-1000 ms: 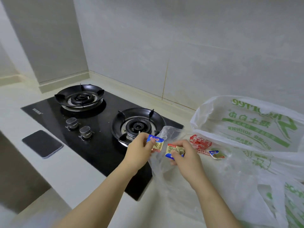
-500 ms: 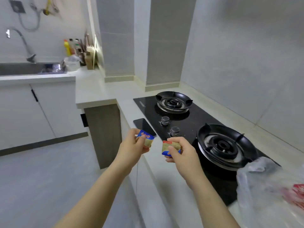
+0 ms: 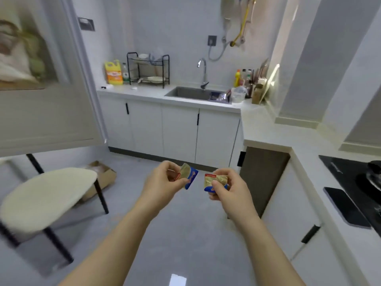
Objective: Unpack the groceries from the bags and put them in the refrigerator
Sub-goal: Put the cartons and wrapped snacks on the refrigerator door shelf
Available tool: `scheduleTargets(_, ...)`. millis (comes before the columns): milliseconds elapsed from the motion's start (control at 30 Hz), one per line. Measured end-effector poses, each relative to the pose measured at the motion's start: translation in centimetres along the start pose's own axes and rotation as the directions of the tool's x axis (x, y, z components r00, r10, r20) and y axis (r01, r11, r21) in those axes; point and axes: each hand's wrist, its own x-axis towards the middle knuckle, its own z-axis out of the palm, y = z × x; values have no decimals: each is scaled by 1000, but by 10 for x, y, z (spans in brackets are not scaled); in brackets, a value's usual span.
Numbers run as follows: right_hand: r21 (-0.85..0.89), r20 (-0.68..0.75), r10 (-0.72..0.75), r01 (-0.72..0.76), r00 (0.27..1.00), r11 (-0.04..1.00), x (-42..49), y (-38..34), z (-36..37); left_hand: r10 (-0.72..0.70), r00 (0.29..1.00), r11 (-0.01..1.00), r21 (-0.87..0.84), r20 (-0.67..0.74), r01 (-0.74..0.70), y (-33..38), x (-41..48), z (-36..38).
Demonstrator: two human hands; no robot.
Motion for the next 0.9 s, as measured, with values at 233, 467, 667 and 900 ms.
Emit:
scheduleTargets(233,55,192,-142,134,971,989,18,-54,130,48,962,999,39,-269,-39,-31,-10,-140)
scheduleTargets(467,162,392,-335,295,857,942,24,-111,233,73,875,997,35,-478,-64,-37,-30,-248)
scheduleTargets(667,262,439,-486,410,755,874,26,-164,293,131,771,989,137,-623,-57,-24,-41,-321)
scheduleTargets(900,378,407,-666,548,625,746,37,-235,352,246,674,963,255,-696,-88,0,-36,-400)
